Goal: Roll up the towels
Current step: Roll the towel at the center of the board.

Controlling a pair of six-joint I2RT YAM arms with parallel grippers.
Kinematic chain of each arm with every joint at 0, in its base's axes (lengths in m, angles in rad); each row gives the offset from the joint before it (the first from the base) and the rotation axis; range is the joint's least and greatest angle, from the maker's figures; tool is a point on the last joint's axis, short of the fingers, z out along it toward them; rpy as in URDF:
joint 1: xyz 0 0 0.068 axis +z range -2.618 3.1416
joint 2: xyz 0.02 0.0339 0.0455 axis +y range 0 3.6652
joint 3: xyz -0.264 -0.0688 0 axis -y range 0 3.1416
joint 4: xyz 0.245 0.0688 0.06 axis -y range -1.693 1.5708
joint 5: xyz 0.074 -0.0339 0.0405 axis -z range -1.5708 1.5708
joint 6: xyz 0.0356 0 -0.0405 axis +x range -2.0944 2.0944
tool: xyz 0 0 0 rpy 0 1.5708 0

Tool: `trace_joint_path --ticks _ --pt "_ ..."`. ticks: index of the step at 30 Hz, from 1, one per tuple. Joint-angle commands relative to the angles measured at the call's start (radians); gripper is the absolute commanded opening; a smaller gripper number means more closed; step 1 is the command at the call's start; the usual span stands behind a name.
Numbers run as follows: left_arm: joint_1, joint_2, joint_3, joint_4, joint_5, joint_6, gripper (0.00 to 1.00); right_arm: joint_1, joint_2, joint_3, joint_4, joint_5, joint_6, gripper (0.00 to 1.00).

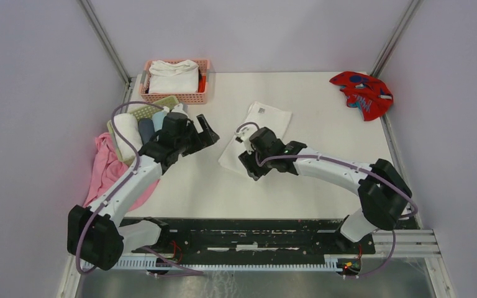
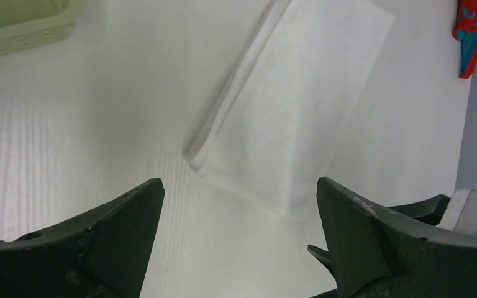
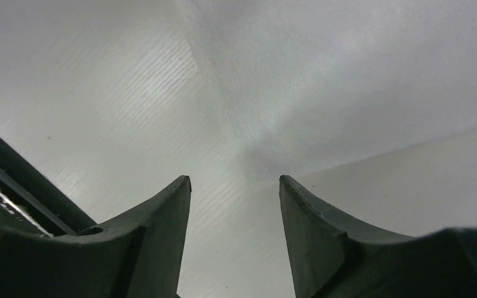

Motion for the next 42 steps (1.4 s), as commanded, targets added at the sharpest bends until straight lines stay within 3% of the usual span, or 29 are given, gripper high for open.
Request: trace_joint_path --ticks 1,8,15,22,28,32,42 --pt "0.065 -0.063 -0.051 -0.041 0.094 -0.034 0.99 0.075 0.093 0.073 -0.085 0.205 -0.136 0.62" --pt "0.07 -0.091 -0.154 -0.01 0.121 -0.137 0.99 0.128 0.204 0.099 -0.065 0.279 -0.18 0.6" --pt "0.071 -0.063 -0.229 0.043 0.118 -0.214 0.96 0.138 0.285 0.106 -0.063 0.251 -0.189 0.53" --pt "0.067 -0.012 -0.282 0.117 0.161 -0.307 0.96 0.136 0.307 0.073 -0.064 0.261 -0.145 0.28" --pt "0.035 0.044 -0.308 0.212 0.205 -0.411 0.95 0.088 0.205 0.041 -0.033 0.061 -0.065 0.02" --pt "-0.03 0.11 -0.271 0.228 0.178 -0.465 0.94 0.046 0.145 0.009 0.029 -0.054 -0.011 0.0" --pt "-0.206 0.282 -0.203 0.285 0.055 -0.679 0.82 0.041 0.137 -0.025 0.136 -0.121 0.064 0.0"
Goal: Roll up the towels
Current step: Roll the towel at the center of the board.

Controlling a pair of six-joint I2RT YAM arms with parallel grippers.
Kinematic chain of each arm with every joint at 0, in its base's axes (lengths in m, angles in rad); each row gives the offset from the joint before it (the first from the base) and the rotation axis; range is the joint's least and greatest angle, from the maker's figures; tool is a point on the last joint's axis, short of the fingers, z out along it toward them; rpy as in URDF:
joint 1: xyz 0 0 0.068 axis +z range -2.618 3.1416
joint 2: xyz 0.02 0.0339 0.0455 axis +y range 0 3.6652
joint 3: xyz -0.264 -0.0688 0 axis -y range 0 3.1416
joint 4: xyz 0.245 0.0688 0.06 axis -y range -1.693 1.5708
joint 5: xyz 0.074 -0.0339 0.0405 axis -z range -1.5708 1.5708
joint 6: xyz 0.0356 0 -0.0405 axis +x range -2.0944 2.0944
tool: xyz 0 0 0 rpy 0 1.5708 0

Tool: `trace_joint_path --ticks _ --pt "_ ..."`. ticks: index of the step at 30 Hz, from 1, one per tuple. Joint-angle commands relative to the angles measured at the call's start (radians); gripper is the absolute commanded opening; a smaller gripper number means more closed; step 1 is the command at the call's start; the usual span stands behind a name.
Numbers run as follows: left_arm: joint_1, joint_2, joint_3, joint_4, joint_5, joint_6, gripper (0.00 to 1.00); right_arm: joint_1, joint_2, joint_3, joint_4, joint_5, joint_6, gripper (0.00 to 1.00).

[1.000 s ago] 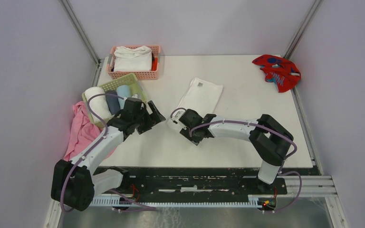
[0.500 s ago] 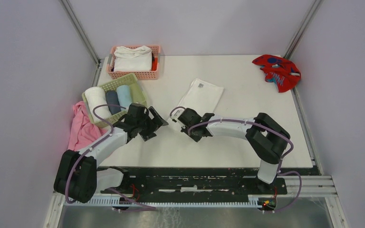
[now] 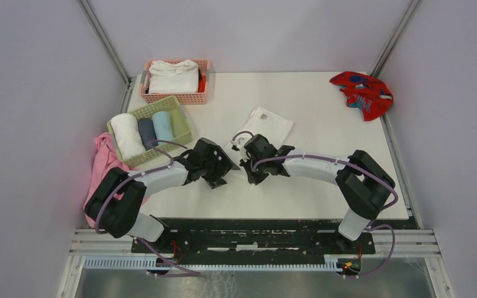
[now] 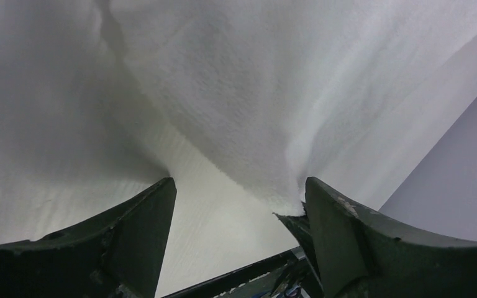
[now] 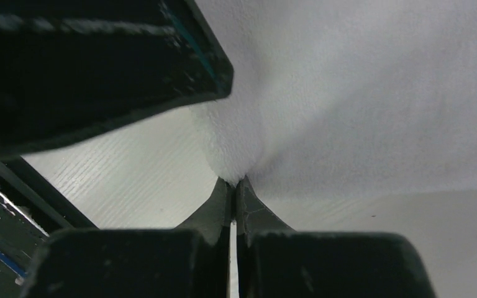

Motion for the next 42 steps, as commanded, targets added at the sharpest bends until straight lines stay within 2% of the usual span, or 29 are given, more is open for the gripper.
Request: trace_joint_path --ticks 1,6,11,18,23,25,28,32,36,42 --pt "-0.052 0.069 0.066 0.063 -0.077 -0.143 0.8 0.004 -0.028 -0.016 0.088 -0.048 0.048 0.0" --pt "-0.054 0.132 0.079 0.028 -0.105 -0.168 0.65 0.004 -0.036 -0.036 0.088 -0.026 0.034 0.0" --pt "-0.038 0.137 0.094 -0.064 -0.21 -0.144 0.56 0.004 -0.059 -0.056 0.083 -0.027 0.028 0.0" --pt "0.04 0.118 0.077 -0.12 -0.268 -0.093 0.42 0.004 -0.083 -0.08 0.081 -0.046 0.029 0.0" --pt "0.069 0.125 0.104 -0.192 -0.327 -0.04 0.33 0.004 -0.092 -0.081 0.079 -0.093 0.031 0.0" --pt "0.069 0.12 0.114 -0.222 -0.358 -0.022 0.26 -0.002 -0.093 -0.076 0.071 -0.127 0.029 0.0" --pt "0.072 0.107 0.138 -0.284 -0.385 0.004 0.19 -0.038 -0.081 -0.069 0.07 -0.243 0.046 0.0" --pt "0.073 0.084 0.171 -0.343 -0.445 0.072 0.23 -0.14 -0.035 -0.057 0.076 -0.439 0.095 0.0" --pt "0.072 0.075 0.189 -0.335 -0.473 0.12 0.33 -0.227 0.067 -0.027 0.058 -0.621 0.126 0.0" --pt "0.091 0.014 0.179 -0.257 -0.485 0.222 0.68 -0.295 0.189 -0.013 0.11 -0.777 0.225 0.0"
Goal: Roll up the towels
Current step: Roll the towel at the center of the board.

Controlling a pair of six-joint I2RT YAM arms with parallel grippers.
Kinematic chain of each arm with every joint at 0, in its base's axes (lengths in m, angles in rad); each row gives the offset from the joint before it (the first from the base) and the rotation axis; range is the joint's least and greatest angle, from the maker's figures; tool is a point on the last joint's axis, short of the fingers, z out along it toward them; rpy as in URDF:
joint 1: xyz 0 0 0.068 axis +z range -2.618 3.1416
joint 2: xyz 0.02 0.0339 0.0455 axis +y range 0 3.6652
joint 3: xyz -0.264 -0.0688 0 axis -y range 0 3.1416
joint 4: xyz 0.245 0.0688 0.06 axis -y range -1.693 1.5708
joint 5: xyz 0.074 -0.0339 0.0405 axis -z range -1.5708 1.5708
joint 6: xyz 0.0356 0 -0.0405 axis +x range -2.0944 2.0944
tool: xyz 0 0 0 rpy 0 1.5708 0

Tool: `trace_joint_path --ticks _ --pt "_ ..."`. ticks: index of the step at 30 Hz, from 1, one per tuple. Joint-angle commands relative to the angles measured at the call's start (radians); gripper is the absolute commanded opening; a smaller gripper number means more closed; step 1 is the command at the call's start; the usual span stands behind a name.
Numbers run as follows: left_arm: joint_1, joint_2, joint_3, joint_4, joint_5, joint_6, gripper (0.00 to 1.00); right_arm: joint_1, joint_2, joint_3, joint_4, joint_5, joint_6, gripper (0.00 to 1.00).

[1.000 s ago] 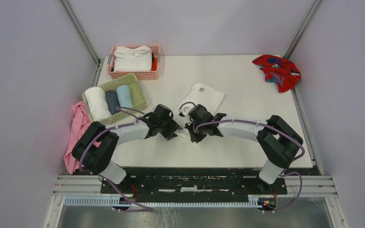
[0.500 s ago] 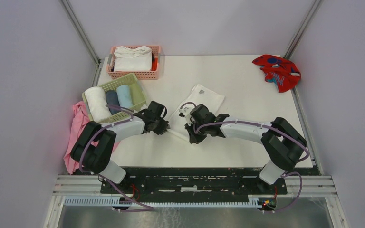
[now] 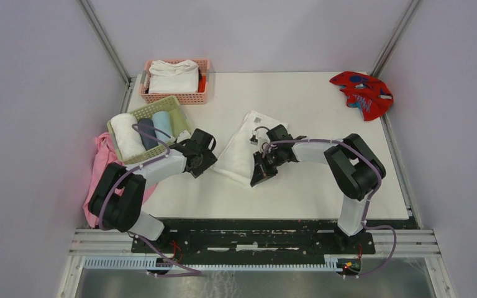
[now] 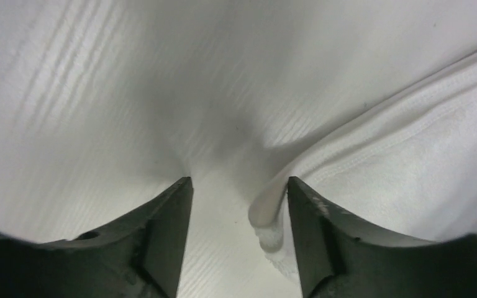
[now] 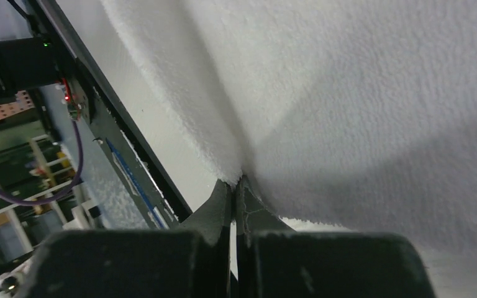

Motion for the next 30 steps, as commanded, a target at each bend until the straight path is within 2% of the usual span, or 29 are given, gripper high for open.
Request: trace_joint_path --ticks 1,6,11,15,22,25,30 --pt "0.034 -0.081 0.01 0.039 -0.07 0.151 0.71 -0.033 0.07 0.029 0.039 -0.183 0.099 0.0" --pt "0.057 -0.225 -0.105 0.096 0.011 0.195 0.81 -0.1 0.132 0.01 0.127 -0.234 0.203 0.0" --pt "0.09 -0.383 -0.263 0.164 0.149 0.182 0.83 -0.131 0.196 0.016 0.13 -0.253 0.235 0.0" --pt "0.09 -0.439 -0.362 0.271 0.266 0.157 0.82 -0.133 0.216 0.032 0.105 -0.244 0.227 0.0" --pt "0.086 -0.277 -0.382 0.503 0.44 0.112 0.79 -0.134 0.235 0.06 0.066 -0.234 0.216 0.0" --pt "0.081 -0.192 -0.36 0.57 0.448 0.103 0.75 -0.134 0.239 0.07 0.04 -0.227 0.203 0.0" --pt "0.081 -0.089 -0.325 0.583 0.435 0.096 0.66 -0.135 0.233 0.072 0.027 -0.222 0.196 0.01"
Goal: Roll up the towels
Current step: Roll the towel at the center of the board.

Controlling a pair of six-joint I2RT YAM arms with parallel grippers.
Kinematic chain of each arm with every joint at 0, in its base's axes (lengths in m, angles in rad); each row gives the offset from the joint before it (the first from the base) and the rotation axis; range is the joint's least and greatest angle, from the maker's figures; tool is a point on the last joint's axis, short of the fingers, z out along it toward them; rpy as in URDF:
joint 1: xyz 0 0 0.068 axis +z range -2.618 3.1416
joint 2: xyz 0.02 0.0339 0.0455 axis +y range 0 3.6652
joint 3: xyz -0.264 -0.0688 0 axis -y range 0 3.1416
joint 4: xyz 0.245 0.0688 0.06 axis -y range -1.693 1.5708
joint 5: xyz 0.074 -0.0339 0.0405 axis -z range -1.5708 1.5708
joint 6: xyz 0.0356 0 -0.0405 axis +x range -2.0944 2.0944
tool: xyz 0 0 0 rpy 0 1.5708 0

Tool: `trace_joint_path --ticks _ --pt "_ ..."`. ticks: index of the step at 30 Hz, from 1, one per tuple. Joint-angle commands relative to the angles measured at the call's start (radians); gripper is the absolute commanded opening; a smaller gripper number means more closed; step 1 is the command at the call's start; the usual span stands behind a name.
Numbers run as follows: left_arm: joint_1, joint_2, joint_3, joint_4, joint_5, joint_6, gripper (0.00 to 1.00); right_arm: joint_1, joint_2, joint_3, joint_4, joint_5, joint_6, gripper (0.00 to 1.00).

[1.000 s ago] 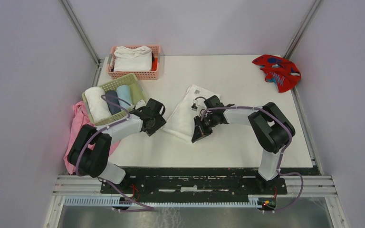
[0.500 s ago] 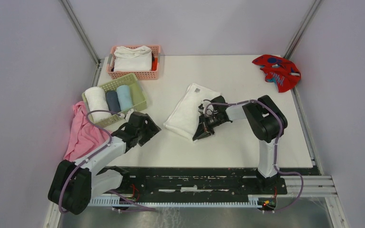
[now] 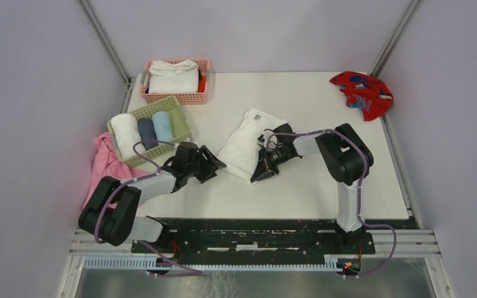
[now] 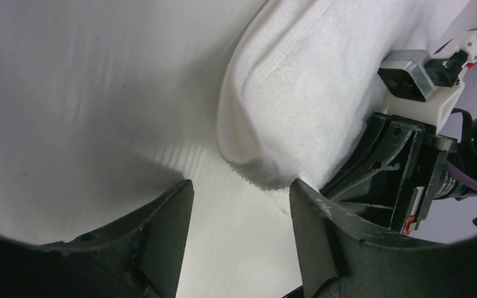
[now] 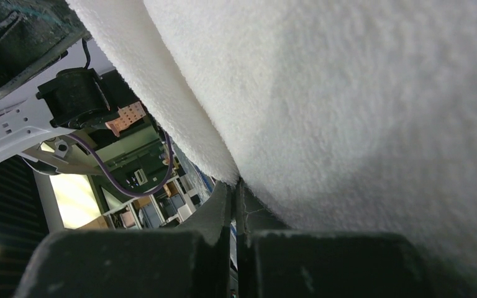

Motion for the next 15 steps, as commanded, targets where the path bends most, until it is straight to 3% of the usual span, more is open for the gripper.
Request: trace_joint_path --ticks 1,7,15 --pt "-0.005 0.09 0.024 0.036 0.001 -0.031 0.64 -0.001 0.018 0.024 -0.029 0.061 -0.028 0.01" --pt "-0.005 0.165 0.036 0.004 -0.031 -0.066 0.56 0.0 -0.031 0.029 -0.053 0.091 -0.035 0.05" --pt "-0.005 0.241 0.062 -0.145 -0.115 -0.124 0.48 0.034 -0.201 0.058 -0.193 0.299 -0.158 0.24"
